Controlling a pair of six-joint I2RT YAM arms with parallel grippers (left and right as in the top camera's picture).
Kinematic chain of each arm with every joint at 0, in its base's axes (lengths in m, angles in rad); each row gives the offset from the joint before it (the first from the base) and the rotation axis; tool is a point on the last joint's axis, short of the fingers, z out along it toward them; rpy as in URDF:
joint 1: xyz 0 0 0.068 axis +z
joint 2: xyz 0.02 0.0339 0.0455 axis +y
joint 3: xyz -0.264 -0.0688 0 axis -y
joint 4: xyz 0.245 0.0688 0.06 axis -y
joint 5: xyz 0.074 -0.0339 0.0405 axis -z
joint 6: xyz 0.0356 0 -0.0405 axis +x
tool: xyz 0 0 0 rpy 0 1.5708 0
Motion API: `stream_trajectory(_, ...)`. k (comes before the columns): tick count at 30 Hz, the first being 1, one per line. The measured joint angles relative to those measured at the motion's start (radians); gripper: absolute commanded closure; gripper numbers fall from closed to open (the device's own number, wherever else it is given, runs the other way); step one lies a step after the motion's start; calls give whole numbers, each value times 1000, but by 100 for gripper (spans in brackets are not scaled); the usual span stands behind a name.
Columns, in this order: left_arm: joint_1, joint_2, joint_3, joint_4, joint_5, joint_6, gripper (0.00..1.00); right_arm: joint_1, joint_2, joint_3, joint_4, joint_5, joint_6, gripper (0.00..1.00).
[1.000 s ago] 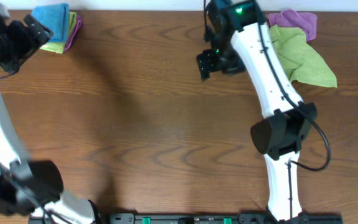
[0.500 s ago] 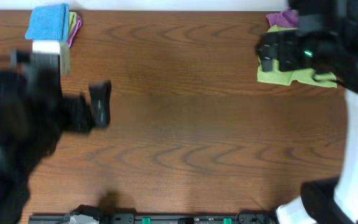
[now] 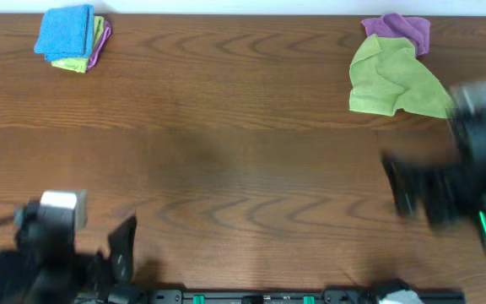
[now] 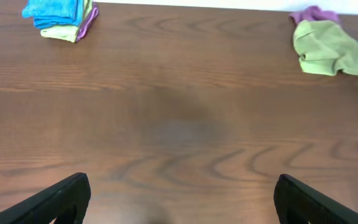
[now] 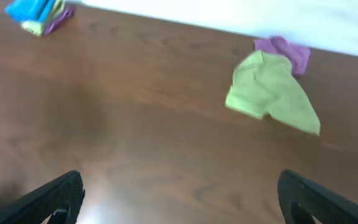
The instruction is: Fold the cloth
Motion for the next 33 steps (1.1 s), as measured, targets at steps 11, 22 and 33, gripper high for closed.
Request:
stream_trajectory(11, 0, -104, -326, 92, 97, -18, 5, 27, -571, -702, 132, 63, 57, 1)
stream_trajectory(22, 0, -108, -327, 90, 121, -27, 4, 27, -596, -702, 154, 66, 80, 1)
stream_trajectory(33, 0, -109, -329, 154, 81, -17, 5, 27, -596, -702, 154, 68, 80, 1)
